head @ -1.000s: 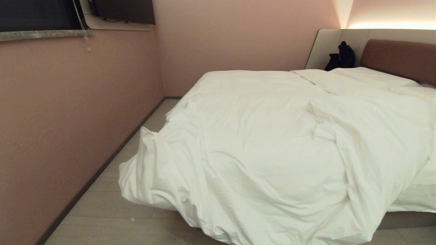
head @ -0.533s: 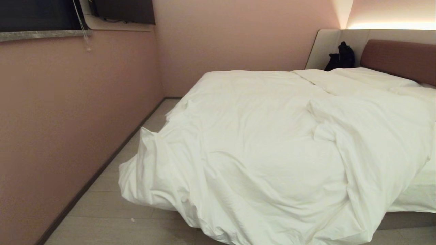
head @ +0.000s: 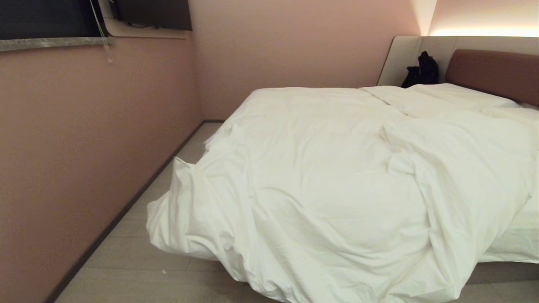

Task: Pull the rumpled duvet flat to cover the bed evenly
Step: Flatten the corners of the folded blanket

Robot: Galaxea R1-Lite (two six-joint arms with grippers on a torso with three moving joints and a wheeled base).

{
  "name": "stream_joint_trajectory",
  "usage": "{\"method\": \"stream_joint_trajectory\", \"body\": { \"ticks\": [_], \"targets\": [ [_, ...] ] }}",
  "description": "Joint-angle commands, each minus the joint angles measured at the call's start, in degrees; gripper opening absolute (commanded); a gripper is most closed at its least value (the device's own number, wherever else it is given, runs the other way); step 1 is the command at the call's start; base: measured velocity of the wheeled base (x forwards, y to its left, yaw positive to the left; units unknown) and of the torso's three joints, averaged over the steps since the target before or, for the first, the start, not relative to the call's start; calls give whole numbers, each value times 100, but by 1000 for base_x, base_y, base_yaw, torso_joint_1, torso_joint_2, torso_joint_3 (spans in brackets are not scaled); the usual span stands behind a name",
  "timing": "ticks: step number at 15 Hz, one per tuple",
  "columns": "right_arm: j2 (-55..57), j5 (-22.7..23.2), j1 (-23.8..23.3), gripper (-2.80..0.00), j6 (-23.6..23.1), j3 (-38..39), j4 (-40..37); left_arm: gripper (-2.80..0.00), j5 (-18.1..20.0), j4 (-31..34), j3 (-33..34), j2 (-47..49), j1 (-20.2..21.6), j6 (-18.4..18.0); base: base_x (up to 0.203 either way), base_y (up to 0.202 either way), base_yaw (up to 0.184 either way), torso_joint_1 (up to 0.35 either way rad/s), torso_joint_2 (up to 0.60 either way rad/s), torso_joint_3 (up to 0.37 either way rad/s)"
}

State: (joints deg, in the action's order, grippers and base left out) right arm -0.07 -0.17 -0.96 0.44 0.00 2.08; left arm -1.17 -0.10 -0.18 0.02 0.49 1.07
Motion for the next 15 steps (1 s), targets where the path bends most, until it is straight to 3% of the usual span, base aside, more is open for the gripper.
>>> {"method": "stream_joint_trajectory", "body": {
  "ticks": [1, 4, 7, 10, 15],
  "targets": [
    [7, 0, 0, -280, 0, 0, 2, -280, -8, 34, -73, -2, 4, 5, 0, 0, 0, 0, 0, 0],
    [7, 0, 0, -280, 0, 0, 2, -280, 322, 415, -961, 227, 3, 234, 0, 0, 0, 0, 0, 0],
    [7, 0, 0, -280, 0, 0, 2, -280, 1018, 617, -1765, 1739, 1, 759, 0, 0, 0, 0, 0, 0],
    [7, 0, 0, -280, 0, 0, 2, -280, 1689, 495, -2914, 4012, 2, 1573, 0, 0, 0, 0, 0, 0],
    [7, 0, 0, -280, 0, 0, 2, -280, 2196, 332, -5583, 7654, -6, 3196, 0, 0, 0, 0, 0, 0]
  ]
}}
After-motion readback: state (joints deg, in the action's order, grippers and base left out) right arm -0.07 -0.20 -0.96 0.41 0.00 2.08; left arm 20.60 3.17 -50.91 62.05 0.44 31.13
